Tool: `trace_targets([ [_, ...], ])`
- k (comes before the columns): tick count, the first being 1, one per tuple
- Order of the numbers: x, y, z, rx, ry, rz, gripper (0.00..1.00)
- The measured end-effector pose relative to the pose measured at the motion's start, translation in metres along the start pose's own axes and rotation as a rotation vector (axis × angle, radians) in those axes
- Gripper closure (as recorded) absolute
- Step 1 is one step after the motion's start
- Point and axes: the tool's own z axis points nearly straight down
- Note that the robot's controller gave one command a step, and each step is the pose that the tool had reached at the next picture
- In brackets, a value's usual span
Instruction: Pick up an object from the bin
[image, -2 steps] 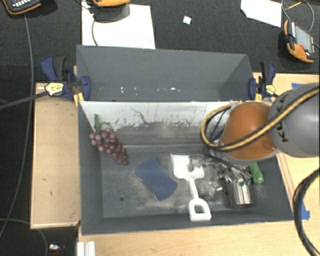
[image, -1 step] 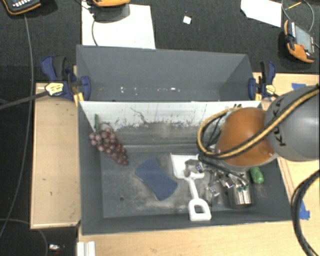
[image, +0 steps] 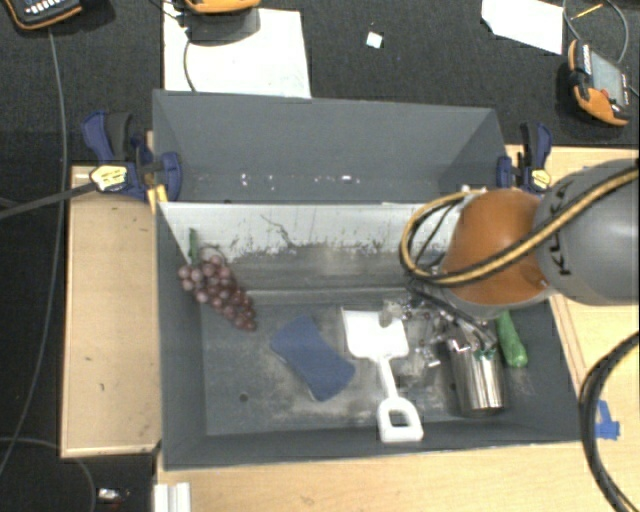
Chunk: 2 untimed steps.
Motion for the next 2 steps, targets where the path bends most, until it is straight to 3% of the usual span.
trace_targets([
  [1,0.0345,0.0178,-0.0016,-0.003,0.001,-0.150,1.00],
  [2,0.0345,0.0178,-0.0016,-0.003,0.001,-0.150,1.00],
])
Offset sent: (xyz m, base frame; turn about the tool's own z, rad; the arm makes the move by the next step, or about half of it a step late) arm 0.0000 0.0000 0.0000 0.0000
